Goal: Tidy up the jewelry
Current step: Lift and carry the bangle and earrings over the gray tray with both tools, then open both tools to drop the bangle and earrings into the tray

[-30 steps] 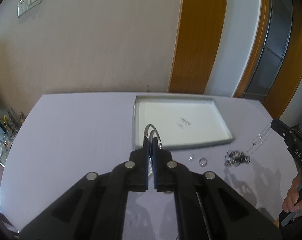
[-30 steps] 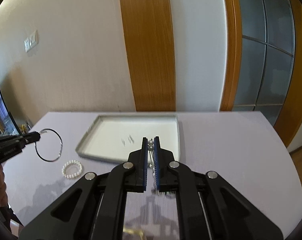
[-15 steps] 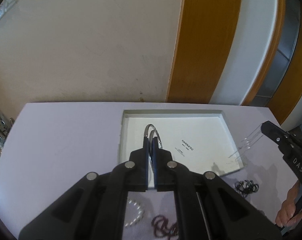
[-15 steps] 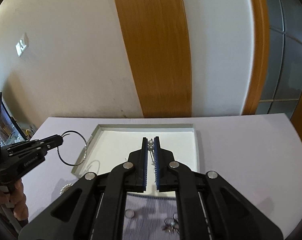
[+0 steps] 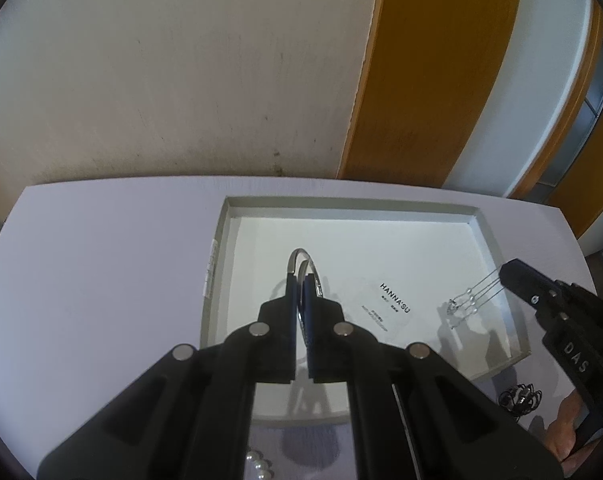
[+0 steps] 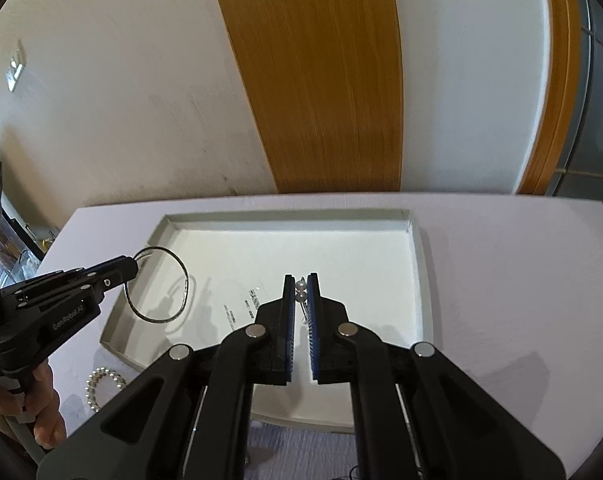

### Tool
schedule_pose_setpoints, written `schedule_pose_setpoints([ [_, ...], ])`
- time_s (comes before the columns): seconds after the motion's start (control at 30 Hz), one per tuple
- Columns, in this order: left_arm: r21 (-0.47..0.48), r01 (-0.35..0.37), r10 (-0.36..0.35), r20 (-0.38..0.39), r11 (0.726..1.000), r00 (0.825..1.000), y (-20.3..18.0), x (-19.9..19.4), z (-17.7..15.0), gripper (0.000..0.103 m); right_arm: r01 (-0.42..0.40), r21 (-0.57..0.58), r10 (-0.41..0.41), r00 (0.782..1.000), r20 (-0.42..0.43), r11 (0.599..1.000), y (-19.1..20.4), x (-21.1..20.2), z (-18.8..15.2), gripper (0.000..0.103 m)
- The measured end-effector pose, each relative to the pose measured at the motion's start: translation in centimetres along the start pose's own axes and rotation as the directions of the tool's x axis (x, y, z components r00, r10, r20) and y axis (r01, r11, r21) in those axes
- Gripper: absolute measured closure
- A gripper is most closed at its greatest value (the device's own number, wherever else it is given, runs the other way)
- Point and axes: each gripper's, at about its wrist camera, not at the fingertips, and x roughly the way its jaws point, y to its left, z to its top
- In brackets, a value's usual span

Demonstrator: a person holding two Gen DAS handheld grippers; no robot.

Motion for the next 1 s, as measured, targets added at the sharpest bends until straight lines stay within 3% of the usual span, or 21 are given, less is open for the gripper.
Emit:
schedule_pose_setpoints([
  [0.17,-0.019,-0.006,0.005,-0.013,1.0,1.0,0.2,0.9,0.1,0.099,0.02,0.025,-0.019,0.999,-0.036,0.999,-0.5,2.0,0.2,0.097],
  [0.33,-0.041,-0.019,0.019,-0.004,0.999,1.0,0.6,1.1,1.0,0.099,0.052,0.053,-0.051,0.999,-0.018,0.997,-1.0,2.5,1.4,0.097],
  [0.5,-0.017,-0.033,0.033,-0.003,0.999,0.999,0.3,1.4,1.6,0.099,0.061,0.044,-0.059,0.997,-0.044,0.997,-1.4,3.3,1.9,0.095],
  [0.57,-0.01,-0.033,0.033,-0.002,0.999,0.999,0.2,1.4,1.6,0.098,0.071,0.039,-0.069,0.996,-0.063,0.997,-1.5,3.6,1.6,0.085],
  [0.6,-0.013,-0.031,0.031,-0.006,0.999,1.0,0.2,1.4,1.6,0.097,0.073,0.04,-0.071,0.995,-0.064,0.997,-1.5,3.6,1.4,0.072],
  [0.63,-0.015,-0.029,0.029,-0.01,0.999,1.0,0.2,1.4,1.6,0.091,0.078,0.042,-0.076,0.995,-0.062,0.996,-1.5,3.6,1.3,0.059],
  [0.67,-0.013,-0.03,0.03,-0.011,0.999,0.999,0.2,1.3,1.6,0.085,0.082,0.042,-0.08,0.995,-0.053,0.996,-1.6,3.3,1.2,0.056],
  [0.73,-0.004,-0.052,0.052,0.003,0.999,0.999,0.1,1.1,1.5,0.06,0.084,0.039,-0.082,0.995,-0.05,0.996,-1.6,3.0,1.1,0.056],
  [1.0,0.034,-0.071,0.07,0.039,0.997,0.997,-0.3,-1.2,0.9,0.046,0.083,0.066,-0.08,0.996,-0.038,0.994,-1.9,1.0,0.5,0.055],
])
